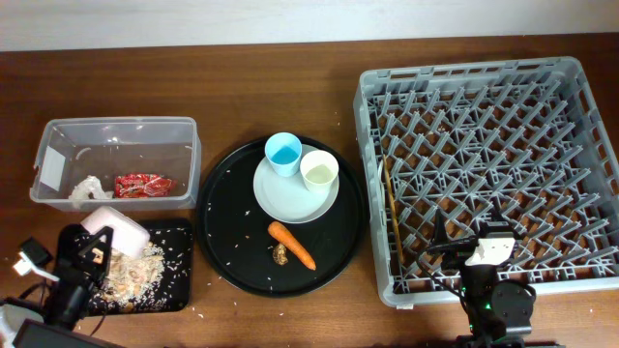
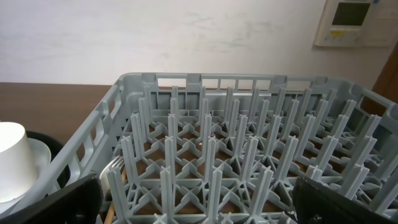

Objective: Sort waste into correct bins and load items into the dishwasher rack
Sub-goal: 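Move the bowl left and tip its rice onto the black tray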

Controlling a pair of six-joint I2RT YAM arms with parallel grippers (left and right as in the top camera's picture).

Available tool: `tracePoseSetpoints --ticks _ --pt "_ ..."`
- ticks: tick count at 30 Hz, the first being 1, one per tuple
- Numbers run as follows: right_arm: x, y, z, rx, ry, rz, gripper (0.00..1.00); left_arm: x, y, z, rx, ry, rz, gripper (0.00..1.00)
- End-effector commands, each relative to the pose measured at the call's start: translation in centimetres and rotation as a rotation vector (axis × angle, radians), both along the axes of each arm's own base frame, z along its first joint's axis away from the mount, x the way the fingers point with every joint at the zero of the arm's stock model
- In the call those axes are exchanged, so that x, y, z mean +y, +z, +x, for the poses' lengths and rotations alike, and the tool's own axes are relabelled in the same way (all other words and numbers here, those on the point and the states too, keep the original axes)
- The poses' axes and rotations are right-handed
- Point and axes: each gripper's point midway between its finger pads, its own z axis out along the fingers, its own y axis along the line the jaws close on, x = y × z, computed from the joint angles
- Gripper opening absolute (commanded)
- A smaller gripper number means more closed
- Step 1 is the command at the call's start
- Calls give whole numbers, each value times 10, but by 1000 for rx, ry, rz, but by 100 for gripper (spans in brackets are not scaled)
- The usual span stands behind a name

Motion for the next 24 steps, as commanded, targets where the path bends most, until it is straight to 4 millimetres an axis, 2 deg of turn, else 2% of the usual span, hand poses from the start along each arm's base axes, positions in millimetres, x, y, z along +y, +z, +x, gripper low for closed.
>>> tracePoseSetpoints --ticks 1,2,3,4,5,6,7,8,9,10,11,12,13,14,15,16,17,18,19,20,21,22,23,24 --pt "-3 -3 0 3 -17 5 99 -2 2 -1 29 4 -92 0" --pt "-3 -3 0 3 -17 5 99 -8 7 -3 11 5 -79 0" --pt "-3 -3 0 3 -17 5 99 -4 6 -1 -9 6 -42 0" --pt "-3 -3 0 3 -17 5 99 -10 7 -4 34 4 -126 0" --pt "-3 -3 0 3 -17 5 99 -5 8 -2 8 11 -103 0" --pt "-3 -3 0 3 -17 5 99 -12 8 -4 54 -1 -176 0" --pt "-3 -3 0 3 -17 5 99 -10 11 -1 -11 3 -82 0" --pt "-3 -3 0 3 -17 5 99 -8 2 -1 40 -9 -115 0" --pt "-3 -3 0 3 -17 5 99 -3 7 1 -15 2 -67 0" --pt "-3 -3 0 3 -17 5 99 -7 4 0 46 -4 -156 0" --pt "-3 -3 0 3 -17 5 99 -7 10 -1 -10 3 -85 0" --pt "-3 -3 0 3 -17 5 99 -9 2 -1 67 -11 -157 0" --pt "-3 -3 0 3 -17 5 99 -21 9 -5 81 -21 -205 0" --pt "-3 -3 0 3 -17 5 99 -11 11 -2 -6 3 -94 0" --pt "-3 -3 0 3 -17 5 99 -18 0 -6 144 -24 -257 0" --pt "-3 -3 0 3 -17 5 99 -4 9 0 -47 7 4 0" --pt "-3 -3 0 3 -17 5 99 -7 -9 -2 124 -18 -169 0" --pt "-3 -3 0 3 -17 5 99 -11 -2 -3 70 -20 -112 0" --pt "-3 -3 0 3 -17 5 99 -6 -3 -2 66 -12 -121 0" --pt "-3 -3 0 3 -17 5 99 -11 5 -3 42 -5 -126 0" --pt "-3 -3 0 3 -17 5 99 -1 7 1 -32 7 -14 0" --pt "-3 -3 0 3 -17 5 99 -13 -9 -6 189 -29 -256 0" --pt "-3 -3 0 3 -17 5 99 -14 5 -4 70 -20 -139 0" --pt "-3 -3 0 3 -17 5 99 -11 3 -4 66 -19 -117 0"
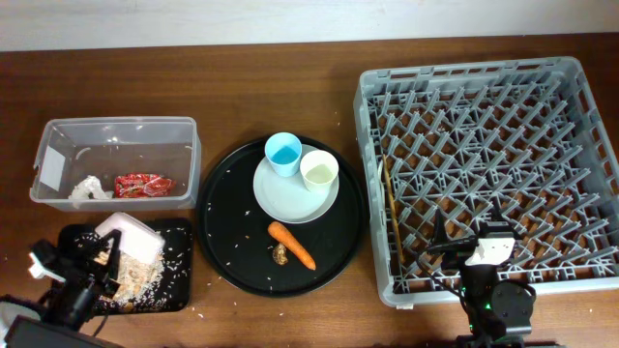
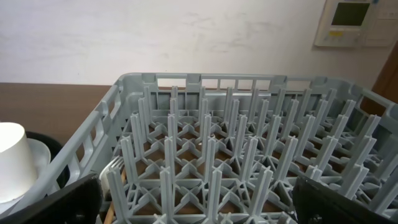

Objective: Sort waste into correct bins and load items into the dishwasher rack
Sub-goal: 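Move the bowl left and tip its rice onto the black tray, then carry the empty pink bowl back and set it on the round tray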

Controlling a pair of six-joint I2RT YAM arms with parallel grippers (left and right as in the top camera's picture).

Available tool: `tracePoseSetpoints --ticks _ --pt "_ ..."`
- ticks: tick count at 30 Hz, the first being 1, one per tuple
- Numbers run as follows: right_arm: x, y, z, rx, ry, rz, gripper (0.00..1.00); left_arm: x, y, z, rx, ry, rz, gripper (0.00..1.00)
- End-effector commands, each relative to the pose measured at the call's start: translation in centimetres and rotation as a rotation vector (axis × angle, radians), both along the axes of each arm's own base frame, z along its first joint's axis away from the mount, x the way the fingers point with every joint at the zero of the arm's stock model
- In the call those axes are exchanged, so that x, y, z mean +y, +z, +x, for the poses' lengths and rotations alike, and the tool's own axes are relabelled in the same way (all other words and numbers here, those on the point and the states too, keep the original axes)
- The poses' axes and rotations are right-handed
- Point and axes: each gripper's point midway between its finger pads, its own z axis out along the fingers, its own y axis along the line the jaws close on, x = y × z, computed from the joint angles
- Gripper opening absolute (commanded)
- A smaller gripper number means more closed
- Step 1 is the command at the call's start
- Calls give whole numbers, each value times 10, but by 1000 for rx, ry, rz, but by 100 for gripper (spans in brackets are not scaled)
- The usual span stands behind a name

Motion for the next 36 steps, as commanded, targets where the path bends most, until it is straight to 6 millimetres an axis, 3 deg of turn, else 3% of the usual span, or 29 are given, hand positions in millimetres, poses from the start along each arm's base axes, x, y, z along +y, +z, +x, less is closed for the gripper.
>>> tracePoseSetpoints --ticks 1,4,7,9,12,14,20,24,28,32,34,36 --pt "-3 -3 0 3 -17 5 99 1 0 0 -9 -12 52 0" --pt "-3 -3 0 3 -17 5 99 -3 -5 -3 5 -40 101 0" --pt "-3 -3 0 3 -17 5 99 -10 42 -6 -29 -98 209 0" --pt "-3 -3 0 3 -17 5 99 -16 78 -6 -2 -157 375 0" --pt "-3 -3 0 3 -17 5 99 -40 107 -9 -41 -172 471 0" --pt "-3 -3 0 3 -17 5 99 -51 110 -11 -48 -194 551 0" --pt "-3 -3 0 3 -17 5 99 -60 70 7 246 -305 720 0" --pt "-3 -3 0 3 -17 5 99 -113 47 39 373 -428 978 0" --pt "-3 -3 0 3 -17 5 99 -166 34 41 411 -476 1190 0" --pt "-3 -3 0 3 -17 5 99 -208 -24 42 554 -663 1279 0" --pt "-3 -3 0 3 -17 5 99 -215 -69 47 676 -753 1298 0" --pt "-3 -3 0 3 -17 5 99 -217 -96 51 741 -791 1303 0"
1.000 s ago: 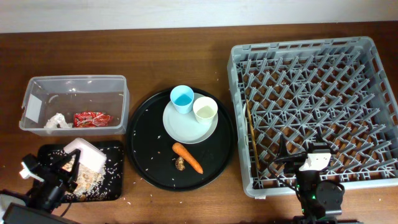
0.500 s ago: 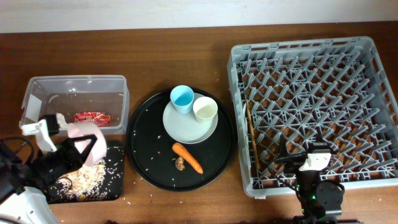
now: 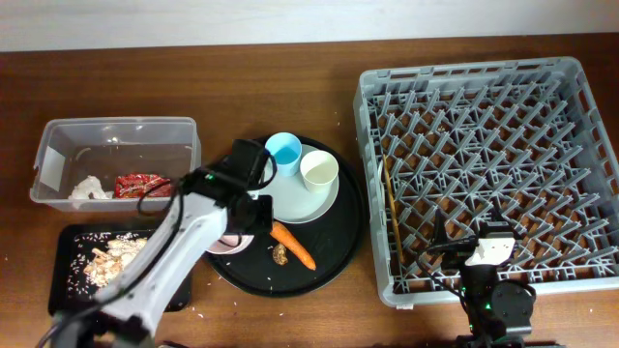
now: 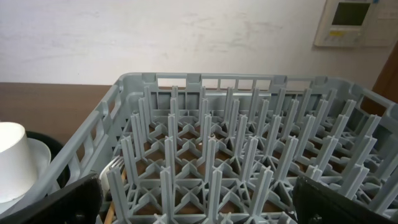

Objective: Sort waste into correct bins and load items into the dishwasher rack
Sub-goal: 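Carry the empty pink bowl back and set it on the round tray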

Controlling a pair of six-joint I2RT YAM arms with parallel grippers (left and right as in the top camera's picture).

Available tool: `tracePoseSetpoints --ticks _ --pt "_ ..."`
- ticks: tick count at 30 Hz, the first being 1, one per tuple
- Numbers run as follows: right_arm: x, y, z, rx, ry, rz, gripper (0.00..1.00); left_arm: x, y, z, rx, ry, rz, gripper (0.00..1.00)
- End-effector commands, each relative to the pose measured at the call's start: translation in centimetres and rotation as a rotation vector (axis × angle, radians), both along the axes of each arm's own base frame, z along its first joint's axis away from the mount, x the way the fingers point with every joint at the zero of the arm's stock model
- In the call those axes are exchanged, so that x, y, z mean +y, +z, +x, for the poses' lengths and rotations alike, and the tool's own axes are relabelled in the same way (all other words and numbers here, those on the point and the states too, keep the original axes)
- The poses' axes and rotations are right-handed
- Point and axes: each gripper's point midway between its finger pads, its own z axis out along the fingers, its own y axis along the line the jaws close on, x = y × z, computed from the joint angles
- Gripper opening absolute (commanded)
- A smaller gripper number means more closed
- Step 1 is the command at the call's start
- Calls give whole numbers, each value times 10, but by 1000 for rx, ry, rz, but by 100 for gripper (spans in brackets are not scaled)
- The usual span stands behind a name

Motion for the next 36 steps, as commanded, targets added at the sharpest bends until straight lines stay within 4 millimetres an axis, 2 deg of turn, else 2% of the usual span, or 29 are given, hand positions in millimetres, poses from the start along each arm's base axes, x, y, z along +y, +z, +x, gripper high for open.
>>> tracePoseSetpoints --ticks 1,3,5,6,7,8,10,12,14,15,16,17,19,21,22,25,26,27,28,31,36 --pt "-3 -3 0 4 -17 5 99 -1 -33 8 68 17 46 0" --pt "-3 -3 0 4 -17 5 99 -2 -47 9 94 17 57 0" --pt "-3 -3 0 4 -17 5 99 -3 -52 12 97 17 59 2" --pt "-3 -3 0 4 -17 5 99 -3 -52 13 93 17 58 20" --pt "-3 -3 0 4 -17 5 99 -3 -52 13 91 17 57 44" --pt "-3 -3 0 4 -17 5 99 -3 -52 13 91 16 57 59" --pt "-3 -3 0 4 -17 5 99 -4 -50 15 85 16 54 64" --pt "-3 -3 0 4 -17 5 99 -7 -31 23 46 9 38 64" --pt "-3 -3 0 4 -17 5 99 -7 -2 22 -1 9 18 63" --pt "-3 -3 0 4 -17 5 98 -6 7 20 -21 9 9 60" --pt "-3 -3 0 4 -17 5 99 -5 22 15 -49 4 -8 41" --pt "-3 -3 0 4 -17 5 98 -11 33 5 -44 -14 -61 0" --pt "-3 -3 0 4 -17 5 99 -36 30 -14 2 -136 -120 0" --pt "-3 -3 0 4 -17 5 99 -54 6 -45 51 -243 -76 0" --pt "-3 -3 0 4 -17 5 99 -43 -11 -54 53 -209 21 0" --pt "-3 -3 0 4 -17 5 99 -32 -36 -66 79 -193 57 1" --pt "-3 -3 0 4 -17 5 99 -29 -40 -67 79 -192 67 1" --pt "-3 -3 0 4 -17 5 99 -18 -45 -64 57 -183 126 2" --pt "-3 -3 0 4 -17 5 99 -9 -47 -54 5 -170 180 2" --pt "-3 -3 0 4 -17 5 99 -12 -47 -47 -32 -166 173 4" --pt "-3 -3 0 4 -17 5 99 3 -45 -37 -88 -147 265 8"
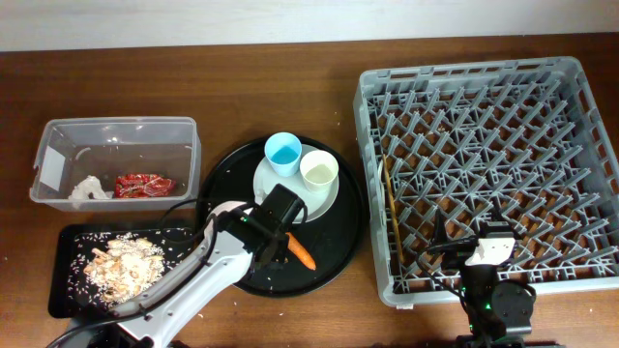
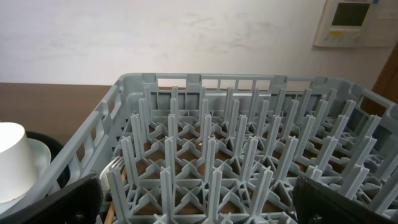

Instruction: Sort waste into correct bins and load items into the dishwasher rack

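On the round black tray a white plate carries a blue cup and a white cup. In front of the plate lies a carrot. My left gripper is down at the carrot's left end; its jaws are hidden under the wrist. The grey dishwasher rack holds wooden chopsticks and a fork. At the rack's near edge my right gripper is open and holds nothing.
A clear bin at the left holds a red wrapper and crumpled tissue. In front of it a black square tray holds food scraps. Rice grains are scattered on both trays.
My left gripper has moved from the left part of the round tray to the carrot's left end. The white bowl seen under it no longer shows. The right arm has not moved.
My left gripper was first at the black square tray with a white bowl over the scraps. Then the bowl was tilted there. Later the arm reached onto the round tray with the bowl beneath it, and now it is at the carrot.
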Controlling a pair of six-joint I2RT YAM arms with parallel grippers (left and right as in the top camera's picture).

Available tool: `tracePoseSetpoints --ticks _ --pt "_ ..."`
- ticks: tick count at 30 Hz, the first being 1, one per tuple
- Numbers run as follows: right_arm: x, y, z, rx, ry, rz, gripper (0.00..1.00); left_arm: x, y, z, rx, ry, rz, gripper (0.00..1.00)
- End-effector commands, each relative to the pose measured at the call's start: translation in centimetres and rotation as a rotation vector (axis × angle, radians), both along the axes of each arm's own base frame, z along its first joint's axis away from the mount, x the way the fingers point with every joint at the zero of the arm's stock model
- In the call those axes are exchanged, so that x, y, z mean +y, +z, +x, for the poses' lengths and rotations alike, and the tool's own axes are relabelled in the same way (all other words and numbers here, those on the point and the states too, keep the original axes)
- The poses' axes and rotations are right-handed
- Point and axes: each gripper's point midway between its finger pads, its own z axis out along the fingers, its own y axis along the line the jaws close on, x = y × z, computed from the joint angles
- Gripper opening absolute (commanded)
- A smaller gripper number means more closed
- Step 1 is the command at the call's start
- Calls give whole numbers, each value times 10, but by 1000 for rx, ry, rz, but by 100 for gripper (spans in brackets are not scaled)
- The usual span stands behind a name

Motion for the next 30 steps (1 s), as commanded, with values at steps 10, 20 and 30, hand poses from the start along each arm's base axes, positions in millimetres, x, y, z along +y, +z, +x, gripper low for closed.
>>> tracePoseSetpoints --ticks 10,20,30 --pt "-3 -3 0 4 -17 5 99 14 48 23 -129 32 92 7" --pt "-3 -3 0 4 -17 5 99 -60 54 -32 115 -42 -202 41" --pt "-3 -3 0 4 -17 5 99 -51 -2 -34 118 91 -102 46"
